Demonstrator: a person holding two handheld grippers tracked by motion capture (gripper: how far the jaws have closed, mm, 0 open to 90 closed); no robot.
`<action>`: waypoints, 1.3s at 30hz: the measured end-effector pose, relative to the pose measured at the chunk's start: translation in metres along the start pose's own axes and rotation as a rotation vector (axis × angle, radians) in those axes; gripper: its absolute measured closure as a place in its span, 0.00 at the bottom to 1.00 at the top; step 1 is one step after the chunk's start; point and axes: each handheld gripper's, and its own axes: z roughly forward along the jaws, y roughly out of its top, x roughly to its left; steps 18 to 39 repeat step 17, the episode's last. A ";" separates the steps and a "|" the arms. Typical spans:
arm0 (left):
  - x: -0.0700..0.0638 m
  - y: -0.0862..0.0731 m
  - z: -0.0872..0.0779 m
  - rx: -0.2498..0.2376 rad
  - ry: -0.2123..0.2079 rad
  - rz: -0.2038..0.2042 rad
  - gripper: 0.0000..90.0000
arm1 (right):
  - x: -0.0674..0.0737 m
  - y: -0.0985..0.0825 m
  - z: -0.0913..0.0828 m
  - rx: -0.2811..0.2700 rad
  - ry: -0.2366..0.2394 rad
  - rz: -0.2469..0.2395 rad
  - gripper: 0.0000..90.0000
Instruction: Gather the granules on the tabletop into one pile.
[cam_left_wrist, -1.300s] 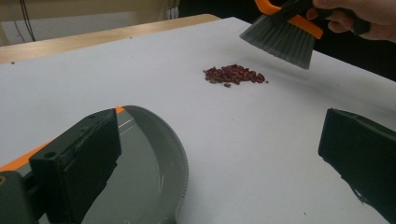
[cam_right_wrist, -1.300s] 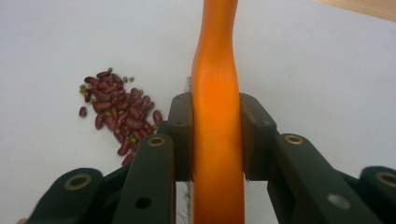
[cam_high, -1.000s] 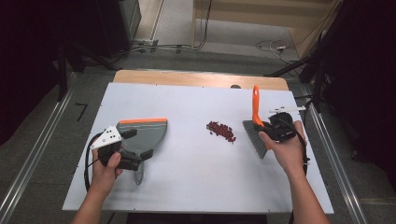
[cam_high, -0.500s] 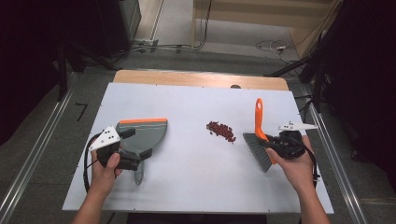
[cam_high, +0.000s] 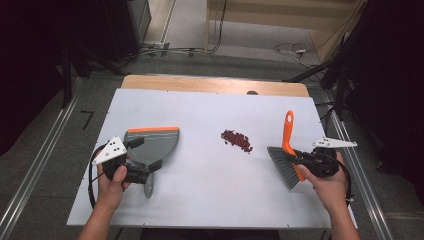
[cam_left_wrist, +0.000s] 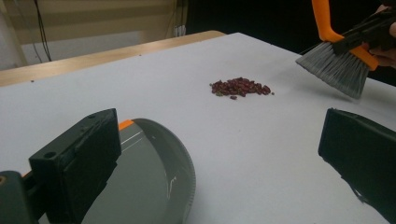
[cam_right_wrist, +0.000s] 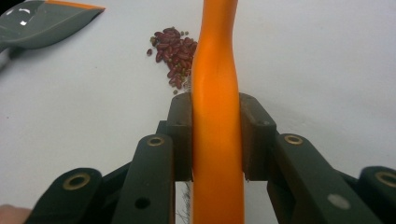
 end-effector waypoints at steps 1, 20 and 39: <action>0.000 0.000 0.000 -0.002 -0.003 -0.001 0.00 | -0.002 -0.001 0.000 -0.001 0.003 0.002 0.76; 0.002 -0.002 -0.003 -0.032 -0.004 -0.032 0.00 | -0.013 -0.006 0.001 0.011 0.029 0.050 0.76; 0.002 -0.002 -0.003 -0.032 -0.004 -0.032 0.00 | -0.013 -0.006 0.001 0.011 0.029 0.050 0.76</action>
